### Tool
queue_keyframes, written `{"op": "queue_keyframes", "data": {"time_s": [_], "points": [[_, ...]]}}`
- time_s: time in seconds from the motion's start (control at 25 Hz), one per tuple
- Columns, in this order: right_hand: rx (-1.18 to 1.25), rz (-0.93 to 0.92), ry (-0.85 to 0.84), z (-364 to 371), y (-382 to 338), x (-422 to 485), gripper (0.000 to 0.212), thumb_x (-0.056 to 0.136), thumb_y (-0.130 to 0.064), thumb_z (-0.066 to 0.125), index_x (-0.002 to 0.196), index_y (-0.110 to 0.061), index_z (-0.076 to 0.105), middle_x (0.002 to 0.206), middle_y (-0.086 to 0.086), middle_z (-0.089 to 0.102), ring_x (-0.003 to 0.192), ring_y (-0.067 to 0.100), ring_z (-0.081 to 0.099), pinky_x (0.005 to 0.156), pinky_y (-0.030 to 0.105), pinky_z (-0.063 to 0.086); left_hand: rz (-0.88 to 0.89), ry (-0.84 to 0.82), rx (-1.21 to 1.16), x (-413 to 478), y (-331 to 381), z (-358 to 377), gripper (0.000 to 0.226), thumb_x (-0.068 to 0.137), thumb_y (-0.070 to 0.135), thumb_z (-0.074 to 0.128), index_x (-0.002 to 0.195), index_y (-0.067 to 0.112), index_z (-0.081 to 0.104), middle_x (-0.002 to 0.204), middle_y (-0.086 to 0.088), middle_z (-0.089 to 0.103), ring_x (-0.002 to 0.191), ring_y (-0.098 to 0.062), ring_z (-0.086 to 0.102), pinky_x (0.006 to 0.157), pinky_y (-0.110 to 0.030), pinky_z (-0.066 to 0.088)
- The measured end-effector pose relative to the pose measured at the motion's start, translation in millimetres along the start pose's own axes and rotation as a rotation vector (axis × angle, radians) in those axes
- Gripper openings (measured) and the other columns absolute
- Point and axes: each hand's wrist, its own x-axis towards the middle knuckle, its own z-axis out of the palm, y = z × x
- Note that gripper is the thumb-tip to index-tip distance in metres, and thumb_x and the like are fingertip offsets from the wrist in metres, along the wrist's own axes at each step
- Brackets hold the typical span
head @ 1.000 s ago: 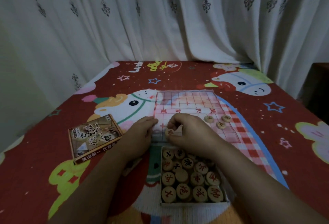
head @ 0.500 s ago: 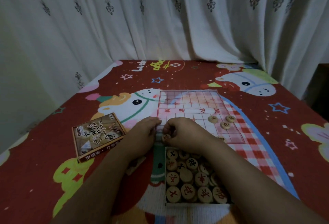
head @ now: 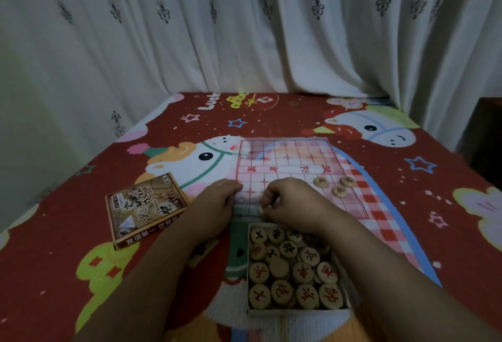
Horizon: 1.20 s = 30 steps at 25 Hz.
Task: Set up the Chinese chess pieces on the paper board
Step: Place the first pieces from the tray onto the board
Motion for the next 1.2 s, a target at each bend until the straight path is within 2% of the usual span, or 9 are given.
{"op": "queue_keyframes", "data": {"time_s": [0.16,0.36,0.44,0.52,0.64,0.84,1.04,1.12,1.2], "points": [[0.055,-0.004,-0.002,-4,3,-4,0.008,0.084,-0.030,0.077,0.088,-0.025,0.071,0.092,-0.010,0.068,0.084,0.004,0.063,0.072,0.025,0.053,-0.003,-0.002,-0.003,1,-1,0,0.043,0.100,0.008,0.041,0.142,0.014,0.046,0.150,-0.004,0.042,0.138,-0.014,0.034,0.105,-0.014,0.016],[0.190,-0.008,0.110,-21,11,-26,0.004,0.090,-0.026,0.071,0.085,-0.026,0.072,0.088,-0.012,0.070,0.065,-0.010,0.060,0.059,0.012,0.042,0.001,-0.020,-0.008,0,-1,-1,0.044,0.099,0.005,0.041,0.142,0.012,0.045,0.150,-0.004,0.041,0.138,-0.015,0.033,0.104,-0.012,0.015],[0.248,-0.007,0.089,-25,10,-42,0.002,0.089,-0.027,0.073,0.087,-0.028,0.072,0.085,-0.014,0.070,0.057,-0.009,0.059,0.052,0.009,0.040,0.005,-0.023,-0.007,0,-1,-1,0.044,0.099,0.005,0.041,0.142,0.012,0.046,0.150,-0.004,0.041,0.138,-0.014,0.033,0.104,-0.011,0.014],[0.259,-0.026,0.007,-26,1,-57,0.005,0.087,-0.030,0.074,0.090,-0.034,0.072,0.082,-0.019,0.069,0.062,-0.007,0.061,0.055,0.013,0.044,0.005,-0.023,-0.004,0,0,0,0.043,0.099,0.005,0.041,0.141,0.012,0.046,0.149,-0.005,0.043,0.137,-0.015,0.035,0.103,-0.012,0.015],[0.074,-0.099,-0.109,-18,-17,-65,0.017,0.088,-0.038,0.071,0.105,-0.035,0.070,0.097,-0.018,0.066,0.085,-0.004,0.061,0.072,0.019,0.053,0.005,-0.009,-0.002,1,0,1,0.042,0.099,0.006,0.041,0.140,0.011,0.048,0.147,-0.006,0.045,0.135,-0.016,0.037,0.104,-0.014,0.017],[-0.064,-0.123,-0.086,2,-32,-63,0.026,0.089,-0.045,0.065,0.105,-0.025,0.064,0.099,-0.009,0.064,0.089,0.007,0.060,0.082,0.035,0.056,0.015,-0.010,-0.009,2,-1,3,0.041,0.100,0.006,0.040,0.139,0.010,0.049,0.146,-0.007,0.046,0.134,-0.017,0.039,0.104,-0.015,0.019],[0.077,-0.100,-0.127,7,-30,-61,0.017,0.092,-0.033,0.065,0.105,-0.023,0.069,0.104,-0.009,0.067,0.093,0.006,0.064,0.083,0.032,0.057,0.027,0.008,-0.027,1,-1,3,0.040,0.100,0.007,0.040,0.139,0.010,0.049,0.146,-0.007,0.046,0.133,-0.016,0.040,0.103,-0.014,0.020],[0.202,-0.028,-0.065,0,-25,-58,0.010,0.090,-0.032,0.069,0.099,-0.029,0.069,0.097,-0.012,0.068,0.088,0.003,0.064,0.076,0.025,0.057,0.026,0.039,-0.056,0,-1,1,0.039,0.101,0.009,0.040,0.139,0.012,0.049,0.145,-0.004,0.047,0.131,-0.012,0.040,0.103,-0.014,0.022],[0.391,0.101,0.080,-7,-18,-51,0.007,0.087,-0.028,0.074,0.092,-0.026,0.070,0.090,-0.003,0.072,0.080,0.011,0.068,0.070,0.029,0.060,0.033,0.110,-0.133,-1,1,-1,0.038,0.101,0.012,0.043,0.137,0.016,0.052,0.140,0.001,0.051,0.123,-0.002,0.043,0.099,-0.006,0.025]]}}
